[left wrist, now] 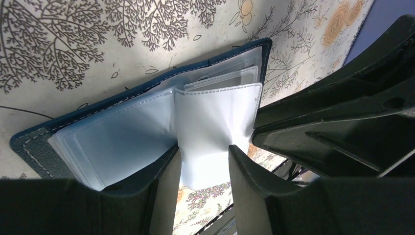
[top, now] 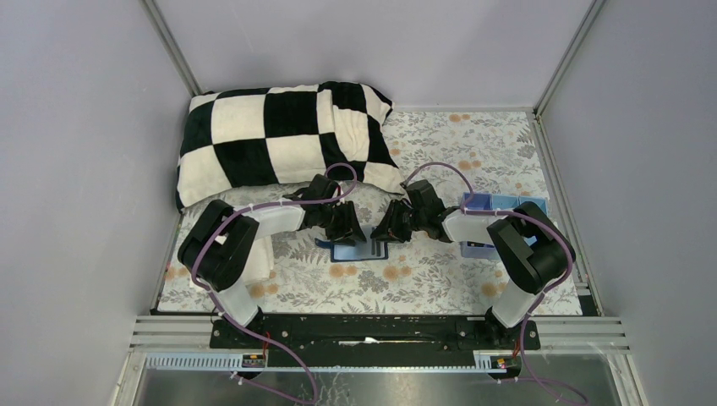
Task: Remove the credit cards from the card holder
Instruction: Remove the credit card from the card holder.
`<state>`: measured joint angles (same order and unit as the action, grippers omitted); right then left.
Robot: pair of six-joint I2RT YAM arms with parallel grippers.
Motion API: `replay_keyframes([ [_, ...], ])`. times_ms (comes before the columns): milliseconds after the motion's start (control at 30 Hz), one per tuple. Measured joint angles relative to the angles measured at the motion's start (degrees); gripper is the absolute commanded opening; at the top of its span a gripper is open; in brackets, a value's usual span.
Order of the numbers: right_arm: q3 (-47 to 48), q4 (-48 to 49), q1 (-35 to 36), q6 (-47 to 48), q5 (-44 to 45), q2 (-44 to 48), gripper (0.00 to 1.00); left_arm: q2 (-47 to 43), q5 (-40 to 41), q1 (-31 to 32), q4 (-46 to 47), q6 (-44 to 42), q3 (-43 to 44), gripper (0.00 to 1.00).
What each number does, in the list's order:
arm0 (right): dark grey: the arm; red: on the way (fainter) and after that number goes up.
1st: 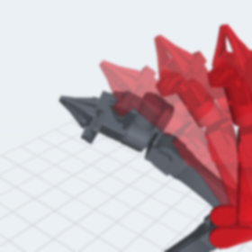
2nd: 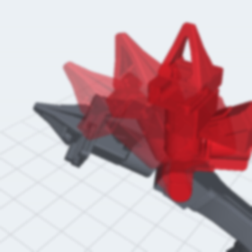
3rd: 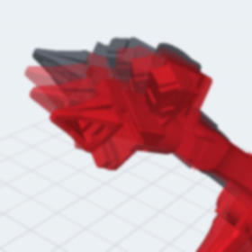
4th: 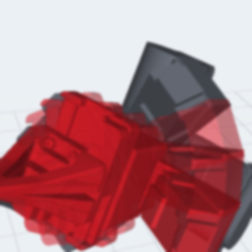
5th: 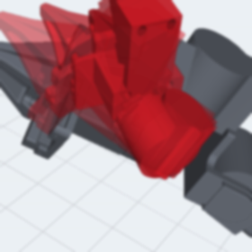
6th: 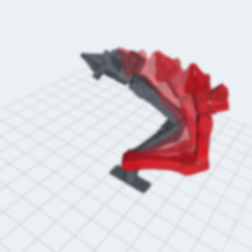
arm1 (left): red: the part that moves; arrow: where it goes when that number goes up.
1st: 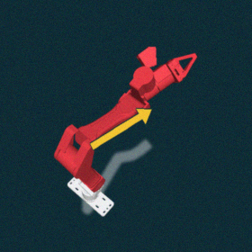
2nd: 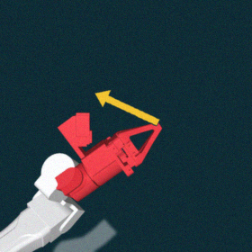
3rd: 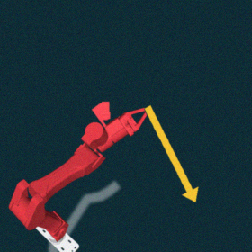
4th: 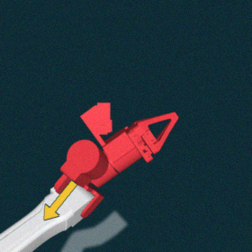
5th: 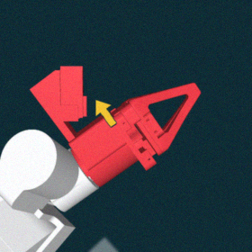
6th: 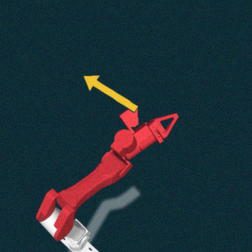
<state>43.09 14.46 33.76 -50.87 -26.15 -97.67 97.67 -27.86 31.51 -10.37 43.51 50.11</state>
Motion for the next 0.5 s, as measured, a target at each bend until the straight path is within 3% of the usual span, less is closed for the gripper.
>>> replay_keyframes([
  [500, 0.0, 1.73, 0.55, -0.72, -0.57, 0.02, 0.3, -3.45, 0.68, -0.2, -3.89, -2.54, 0.24, 0.5],
])
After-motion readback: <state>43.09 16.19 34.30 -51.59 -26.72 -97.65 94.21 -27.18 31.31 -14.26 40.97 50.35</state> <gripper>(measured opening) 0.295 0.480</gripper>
